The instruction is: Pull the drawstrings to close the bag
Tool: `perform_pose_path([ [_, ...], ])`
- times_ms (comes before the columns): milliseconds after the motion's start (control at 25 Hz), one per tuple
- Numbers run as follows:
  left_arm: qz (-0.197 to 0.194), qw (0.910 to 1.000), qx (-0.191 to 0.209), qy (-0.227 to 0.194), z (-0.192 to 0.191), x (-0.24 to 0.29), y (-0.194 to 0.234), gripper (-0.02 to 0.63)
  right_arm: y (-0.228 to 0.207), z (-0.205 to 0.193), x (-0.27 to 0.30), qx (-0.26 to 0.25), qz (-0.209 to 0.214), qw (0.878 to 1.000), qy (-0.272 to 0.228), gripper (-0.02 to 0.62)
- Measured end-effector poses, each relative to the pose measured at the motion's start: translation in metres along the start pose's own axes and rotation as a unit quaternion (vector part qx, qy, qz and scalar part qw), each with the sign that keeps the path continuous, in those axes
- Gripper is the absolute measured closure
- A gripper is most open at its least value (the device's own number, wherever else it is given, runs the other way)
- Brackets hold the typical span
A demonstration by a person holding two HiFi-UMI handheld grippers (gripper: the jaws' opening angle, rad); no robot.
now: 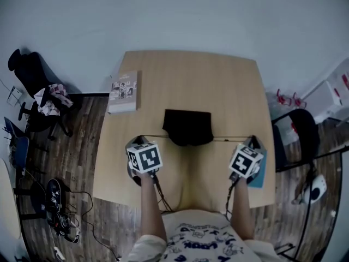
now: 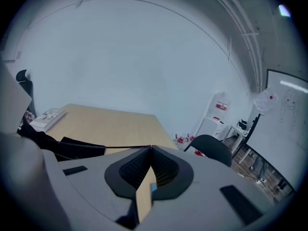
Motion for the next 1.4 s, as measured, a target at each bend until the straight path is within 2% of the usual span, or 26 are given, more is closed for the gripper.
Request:
perform_pose_path([
  [360, 0.036, 0.9992, -0.007, -0.018, 0.011, -0.003, 0.016, 0.600, -0.026, 0.003, 0.003, 0.027, -0.031, 0.999, -0.013, 0.592],
  [640, 0.034, 0.9989, -0.016, -0.026, 0.019, -0.002, 0.020, 0.600, -0.037, 0.002, 0.008, 0.045, -0.034, 0.998, -0.010, 0.592],
  [1040, 0.030, 0.9982, -0.003, -0.051, 0.033, -0.006, 0.020, 0.600, -0.040, 0.012, 0.011, 0.056, -0.021, 0.998, -0.017, 0.592],
  [1200, 0.015, 0.9978, 0.018, -0.063, 0.040, -0.006, 0.014, 0.600, -0.037, 0.013, 0.015, 0.058, 0.009, 0.998, 0.002, 0.592],
  [1400, -0.038, 0.9973, 0.022, -0.059, 0.035, -0.004, 0.002, 0.600, -0.017, 0.003, 0.025, 0.034, 0.100, 0.994, 0.029, 0.592],
])
Point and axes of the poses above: the fingertips, and each gripper's own axes: x forward along the fingers, y to its left, z out of its top, the point moved 7 cm from there along -x, backward along the fingers, and after that the axes turned 7 degrees about -y, right-handed, at the moved point
